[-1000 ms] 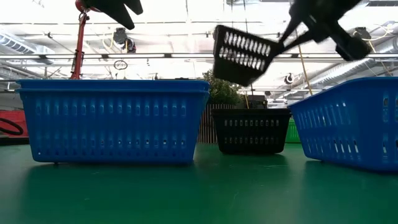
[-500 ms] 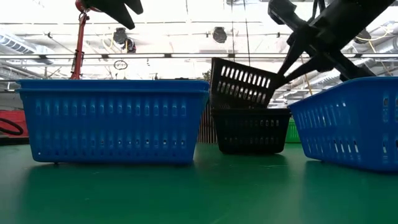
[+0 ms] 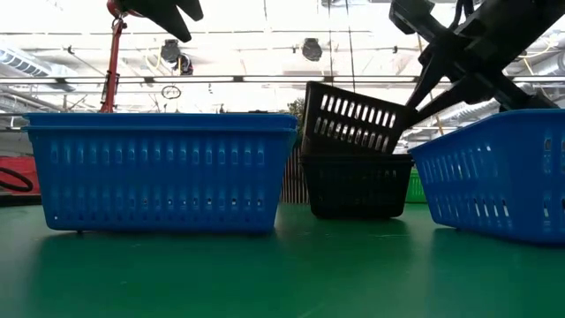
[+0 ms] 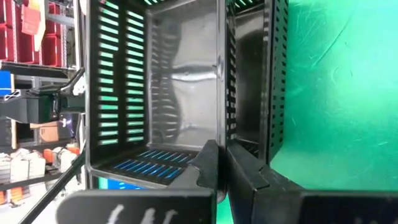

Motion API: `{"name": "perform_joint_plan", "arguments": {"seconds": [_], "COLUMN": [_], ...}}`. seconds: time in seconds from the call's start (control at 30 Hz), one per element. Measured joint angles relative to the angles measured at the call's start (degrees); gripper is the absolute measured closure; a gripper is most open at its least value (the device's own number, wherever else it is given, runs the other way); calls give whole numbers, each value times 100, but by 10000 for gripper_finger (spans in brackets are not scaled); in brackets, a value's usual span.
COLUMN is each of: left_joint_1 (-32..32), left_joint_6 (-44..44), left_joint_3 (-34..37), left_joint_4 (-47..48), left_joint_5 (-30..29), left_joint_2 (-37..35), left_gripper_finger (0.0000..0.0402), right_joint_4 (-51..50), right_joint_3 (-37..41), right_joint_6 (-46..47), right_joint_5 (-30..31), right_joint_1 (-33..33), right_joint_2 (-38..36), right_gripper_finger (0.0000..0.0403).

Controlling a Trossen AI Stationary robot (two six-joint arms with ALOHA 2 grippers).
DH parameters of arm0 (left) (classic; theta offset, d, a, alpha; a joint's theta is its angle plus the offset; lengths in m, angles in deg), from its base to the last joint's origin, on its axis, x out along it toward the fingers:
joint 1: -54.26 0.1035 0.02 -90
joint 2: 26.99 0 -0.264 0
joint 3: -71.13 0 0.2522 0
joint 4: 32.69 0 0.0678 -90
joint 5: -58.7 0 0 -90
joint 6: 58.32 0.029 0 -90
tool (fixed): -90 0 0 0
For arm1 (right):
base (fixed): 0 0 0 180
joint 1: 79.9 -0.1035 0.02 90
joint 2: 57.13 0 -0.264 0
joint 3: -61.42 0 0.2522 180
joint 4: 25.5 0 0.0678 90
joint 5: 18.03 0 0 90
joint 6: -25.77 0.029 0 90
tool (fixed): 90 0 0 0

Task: Stack baskets by color
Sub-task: Stack the bottom black bin on the top stacked black bins, then stack the right blue bin on the left stacked blue bins

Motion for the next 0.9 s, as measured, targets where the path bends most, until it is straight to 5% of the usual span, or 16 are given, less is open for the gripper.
{"name": "perform_joint_plan", "arguments": {"seconds": [0.33, 0.9], "left_joint_1": [0, 0], "left_joint_6": [15, 7], "left_joint_3": [0, 0], "left_joint_4": [2, 2], "left_joint_5": [0, 0], "left_joint_2": [0, 0], "left_gripper_finger": [156, 156], "right_joint_4": [-159, -115], "right_joint_3": [-2, -2], "right_joint_6": [-28, -298], "right_joint_5": [13, -152], "right_joint_1": [0, 0], "right_joint_2": [0, -95], "right_gripper_finger": [391, 272]}}
